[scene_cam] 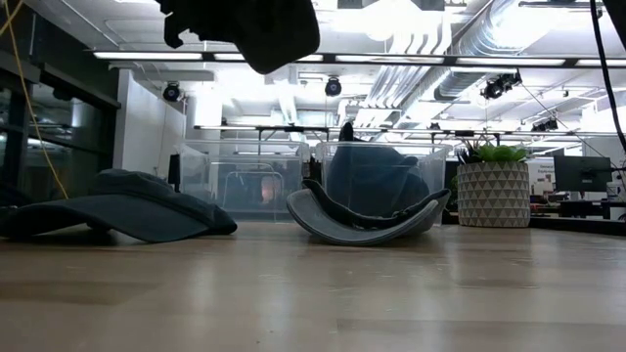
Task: Pick & Place hat
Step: Put the left gray cap into the left transparent bin
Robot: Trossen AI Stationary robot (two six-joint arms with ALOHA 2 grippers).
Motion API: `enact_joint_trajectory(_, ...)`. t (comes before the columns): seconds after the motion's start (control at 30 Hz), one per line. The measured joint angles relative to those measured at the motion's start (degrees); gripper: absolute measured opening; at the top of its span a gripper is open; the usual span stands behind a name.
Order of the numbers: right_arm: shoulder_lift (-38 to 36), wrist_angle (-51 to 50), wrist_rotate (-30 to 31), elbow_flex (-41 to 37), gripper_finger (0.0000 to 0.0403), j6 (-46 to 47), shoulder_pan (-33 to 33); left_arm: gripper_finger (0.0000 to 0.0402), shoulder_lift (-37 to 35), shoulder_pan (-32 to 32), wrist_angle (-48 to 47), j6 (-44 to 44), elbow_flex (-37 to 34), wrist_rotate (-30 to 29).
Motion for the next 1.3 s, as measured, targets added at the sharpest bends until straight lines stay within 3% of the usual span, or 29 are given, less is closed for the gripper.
enact_joint_trajectory(0.63,-0.1,-1.4,0.1,0.0,0.0009,-2.5,-0.3,0.0000,-0.5,0.0,-0.1,-2.0,0.0,-0.2)
enact_joint_trajectory(0.77,-0.1,-1.4,0.2,0.0,0.0044,-3.9,-0.3,0.0000,-0.5,0.0,-0.2,-2.1,0.0,-0.3)
enact_joint_trajectory(1.1,-0.1,-1.4,0.2,0.0,0.0181,-4.7,-0.7,0.0000,-0.5,0.0,-0.1,-2.1,0.0,-1.6)
enact_joint_trajectory(1.3,-0.1,-1.4,0.2,0.0,0.0217,-4.7,-2.2,0.0000,-0.5,0.0,-0.1,-2.1,0.0,-2.4)
